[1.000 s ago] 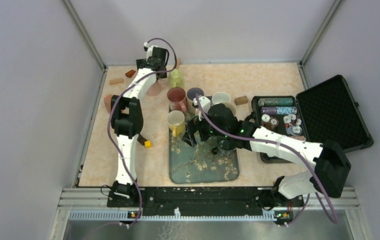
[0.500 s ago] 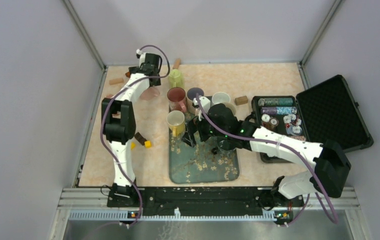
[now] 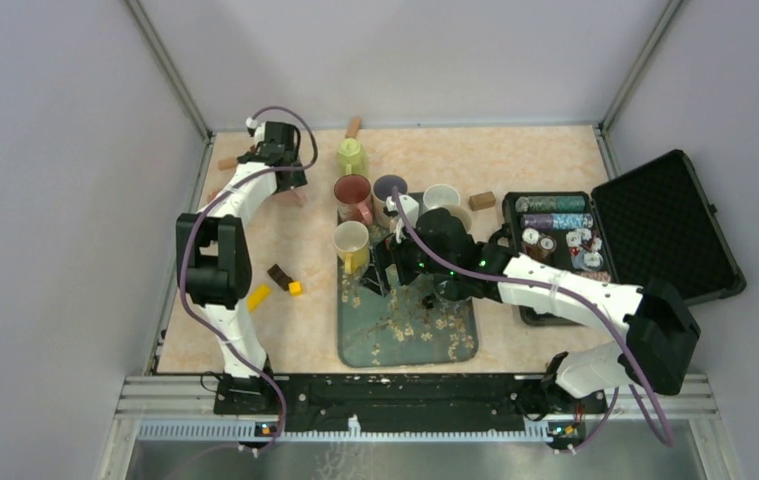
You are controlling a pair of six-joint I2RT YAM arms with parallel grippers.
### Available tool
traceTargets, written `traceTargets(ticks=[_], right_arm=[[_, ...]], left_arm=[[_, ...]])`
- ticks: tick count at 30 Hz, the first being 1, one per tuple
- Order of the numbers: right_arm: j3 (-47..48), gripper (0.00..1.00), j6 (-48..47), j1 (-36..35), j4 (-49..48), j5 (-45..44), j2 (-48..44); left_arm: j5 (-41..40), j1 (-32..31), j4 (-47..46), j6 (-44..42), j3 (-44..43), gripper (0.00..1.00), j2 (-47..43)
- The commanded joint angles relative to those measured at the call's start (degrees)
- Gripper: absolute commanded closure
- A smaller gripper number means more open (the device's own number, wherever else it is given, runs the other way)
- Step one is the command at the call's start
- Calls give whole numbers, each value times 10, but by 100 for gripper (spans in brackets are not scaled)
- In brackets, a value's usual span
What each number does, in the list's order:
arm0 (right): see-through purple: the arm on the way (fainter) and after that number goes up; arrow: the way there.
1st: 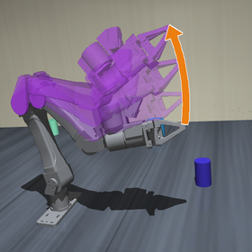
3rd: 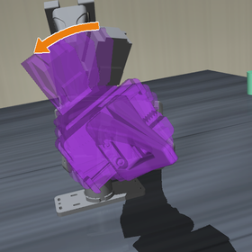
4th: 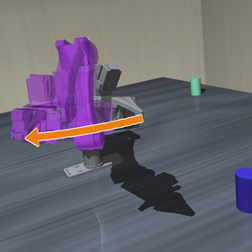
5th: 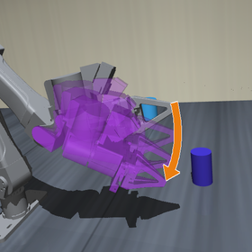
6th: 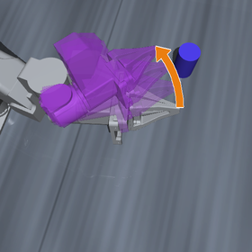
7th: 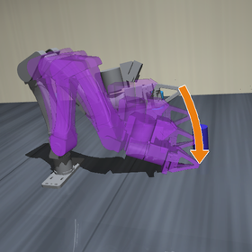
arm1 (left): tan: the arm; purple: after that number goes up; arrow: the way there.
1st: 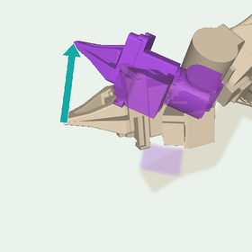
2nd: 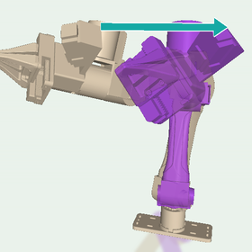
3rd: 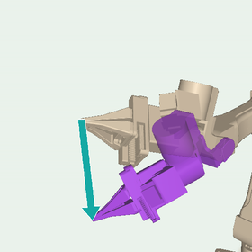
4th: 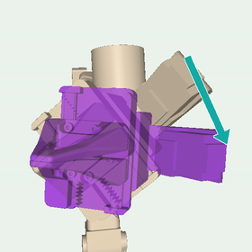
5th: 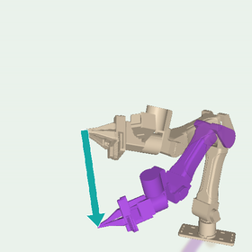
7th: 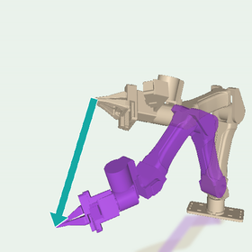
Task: Turn the mug right side up
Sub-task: Turn over the cup at the center of the board.
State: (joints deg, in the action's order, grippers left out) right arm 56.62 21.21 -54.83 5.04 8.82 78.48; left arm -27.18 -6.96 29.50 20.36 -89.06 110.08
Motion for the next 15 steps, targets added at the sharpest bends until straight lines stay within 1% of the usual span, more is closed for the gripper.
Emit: traceTargets(ticks=[1, 4, 9, 11, 15], right_arm=[[1, 1, 5, 5, -29, 9, 1], [3, 1, 4, 6, -28, 10, 1], [2, 1, 2, 5, -24, 8, 0], [2, 1, 2, 6, -21, 6, 0], [-2, 1, 1, 6, -16, 0, -8]], left_arm=[[86, 3, -21, 49, 23, 5, -37], [116, 0, -22, 80, 27, 10, -32], [109, -2, -37, 127, 21, 16, -8], [99, -2, -40, 152, 17, 21, 3], [94, -2, -50, 171, 4, 29, 28]])
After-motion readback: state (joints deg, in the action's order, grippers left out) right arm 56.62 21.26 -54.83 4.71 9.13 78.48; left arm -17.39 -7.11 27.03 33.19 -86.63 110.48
